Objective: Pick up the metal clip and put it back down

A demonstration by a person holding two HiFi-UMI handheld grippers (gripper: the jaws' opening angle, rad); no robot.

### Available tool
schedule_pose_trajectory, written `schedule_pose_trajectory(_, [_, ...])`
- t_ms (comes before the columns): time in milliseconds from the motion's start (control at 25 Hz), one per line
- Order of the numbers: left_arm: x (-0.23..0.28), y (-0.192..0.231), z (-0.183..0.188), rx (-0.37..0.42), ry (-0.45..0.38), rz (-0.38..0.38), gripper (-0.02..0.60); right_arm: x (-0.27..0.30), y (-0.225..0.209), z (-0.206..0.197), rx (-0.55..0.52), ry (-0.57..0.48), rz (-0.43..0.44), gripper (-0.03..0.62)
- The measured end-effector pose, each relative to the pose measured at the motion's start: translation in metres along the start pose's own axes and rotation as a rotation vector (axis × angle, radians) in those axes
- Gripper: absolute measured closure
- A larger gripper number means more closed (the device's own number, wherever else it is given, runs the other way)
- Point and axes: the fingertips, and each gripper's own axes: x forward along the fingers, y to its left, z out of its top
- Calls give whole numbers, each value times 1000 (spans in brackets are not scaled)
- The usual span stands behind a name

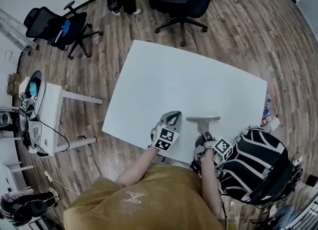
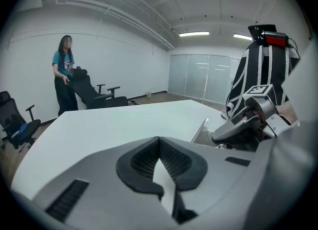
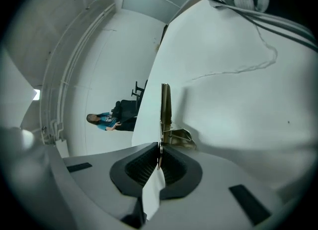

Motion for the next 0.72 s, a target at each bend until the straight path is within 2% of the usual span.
schedule_pose_trajectory(160, [1,1,-4,-14,10,-1,576,1,-7,-2,29,10,-8,583])
schedule_pose_trajectory(520, [4,-3,0,-10,-1,-7,576,-2,-7,-4,-66,26,-43,560])
schedule_pose_trajectory(720, [3,-4,2,-10,0,-8,575,-5,-10,-9,-109,40,-72,512])
